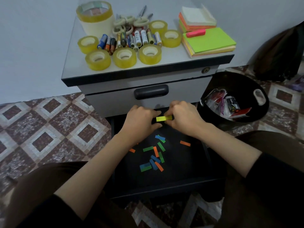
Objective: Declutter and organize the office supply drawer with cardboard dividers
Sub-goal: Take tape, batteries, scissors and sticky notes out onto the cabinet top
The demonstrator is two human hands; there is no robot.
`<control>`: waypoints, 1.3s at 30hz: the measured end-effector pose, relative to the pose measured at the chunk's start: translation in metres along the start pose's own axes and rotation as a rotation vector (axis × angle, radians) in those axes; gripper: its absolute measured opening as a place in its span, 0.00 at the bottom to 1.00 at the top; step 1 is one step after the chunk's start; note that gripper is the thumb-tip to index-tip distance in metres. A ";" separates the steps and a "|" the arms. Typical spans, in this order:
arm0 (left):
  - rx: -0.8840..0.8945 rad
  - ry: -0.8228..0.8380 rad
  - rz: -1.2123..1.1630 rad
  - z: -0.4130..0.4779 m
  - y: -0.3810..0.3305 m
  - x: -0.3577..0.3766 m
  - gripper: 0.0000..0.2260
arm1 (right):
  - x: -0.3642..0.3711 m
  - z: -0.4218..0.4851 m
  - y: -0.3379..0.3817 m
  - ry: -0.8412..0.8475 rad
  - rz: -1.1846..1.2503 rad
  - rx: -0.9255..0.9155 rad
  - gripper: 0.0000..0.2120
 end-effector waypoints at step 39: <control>0.135 -0.213 -0.075 0.056 -0.052 -0.089 0.26 | -0.203 0.028 -0.080 -0.220 -0.048 0.070 0.11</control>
Point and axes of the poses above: each hand's wrist, its own z-axis towards the middle knuckle, its own x-axis out of the palm, y = z × x, the point moved 3 cm from there along z, towards the middle knuckle, and after that the axes turned 4 degrees about x, right-handed, at the moved point
